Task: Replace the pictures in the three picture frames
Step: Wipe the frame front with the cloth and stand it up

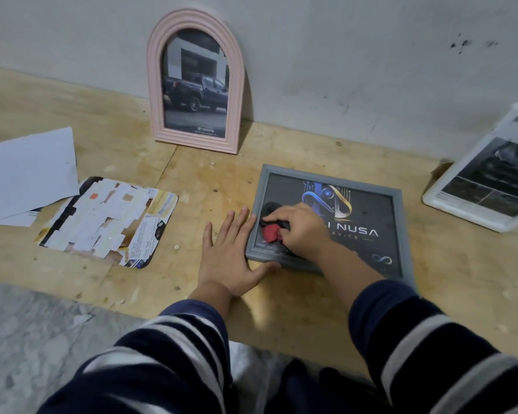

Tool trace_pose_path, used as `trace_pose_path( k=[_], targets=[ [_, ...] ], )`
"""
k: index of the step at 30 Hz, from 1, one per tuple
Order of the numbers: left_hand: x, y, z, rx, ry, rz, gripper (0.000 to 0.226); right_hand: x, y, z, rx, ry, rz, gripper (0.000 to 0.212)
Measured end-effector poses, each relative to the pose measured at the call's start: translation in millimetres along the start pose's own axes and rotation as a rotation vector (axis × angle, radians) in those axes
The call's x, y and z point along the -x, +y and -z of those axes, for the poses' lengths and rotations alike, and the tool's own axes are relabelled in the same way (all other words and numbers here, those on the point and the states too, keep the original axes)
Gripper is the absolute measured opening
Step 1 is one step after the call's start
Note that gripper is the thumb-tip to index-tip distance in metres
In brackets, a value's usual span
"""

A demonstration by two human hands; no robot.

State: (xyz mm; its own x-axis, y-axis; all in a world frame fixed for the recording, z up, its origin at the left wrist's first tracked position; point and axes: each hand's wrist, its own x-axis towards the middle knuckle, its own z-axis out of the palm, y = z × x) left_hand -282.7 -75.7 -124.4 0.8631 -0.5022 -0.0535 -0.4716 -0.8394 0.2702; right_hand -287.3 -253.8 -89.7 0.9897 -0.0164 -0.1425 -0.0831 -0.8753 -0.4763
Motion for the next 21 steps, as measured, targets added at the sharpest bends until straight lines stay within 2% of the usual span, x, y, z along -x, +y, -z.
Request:
trace_pose_path(
  k=[8, 14, 17, 21],
  targets=[
    [1.3, 1.2, -0.5, 0.007, 0.035, 0.017, 0.099, 28.6, -3.5, 4.8, -0.039, -0.121, -0.05, 0.044],
    [4.5, 0.2, -1.8, 0.065, 0.101, 0.053, 0.073, 38.4, -5.1, 17.4, -0.088, -0.213, -0.122, 0.04],
    [4.4, 0.5, -1.9, 0.059, 0.113, 0.056, 0.072, 48.0, -5.5, 17.5, -0.128, -0.193, -0.152, 0.042],
    [7.5, 2.6, -2.3, 0.086, 0.174, -0.038, 0.079, 49.7, 8.2, 30.0, -0.147, -0.058, -0.199, 0.037]
  ],
)
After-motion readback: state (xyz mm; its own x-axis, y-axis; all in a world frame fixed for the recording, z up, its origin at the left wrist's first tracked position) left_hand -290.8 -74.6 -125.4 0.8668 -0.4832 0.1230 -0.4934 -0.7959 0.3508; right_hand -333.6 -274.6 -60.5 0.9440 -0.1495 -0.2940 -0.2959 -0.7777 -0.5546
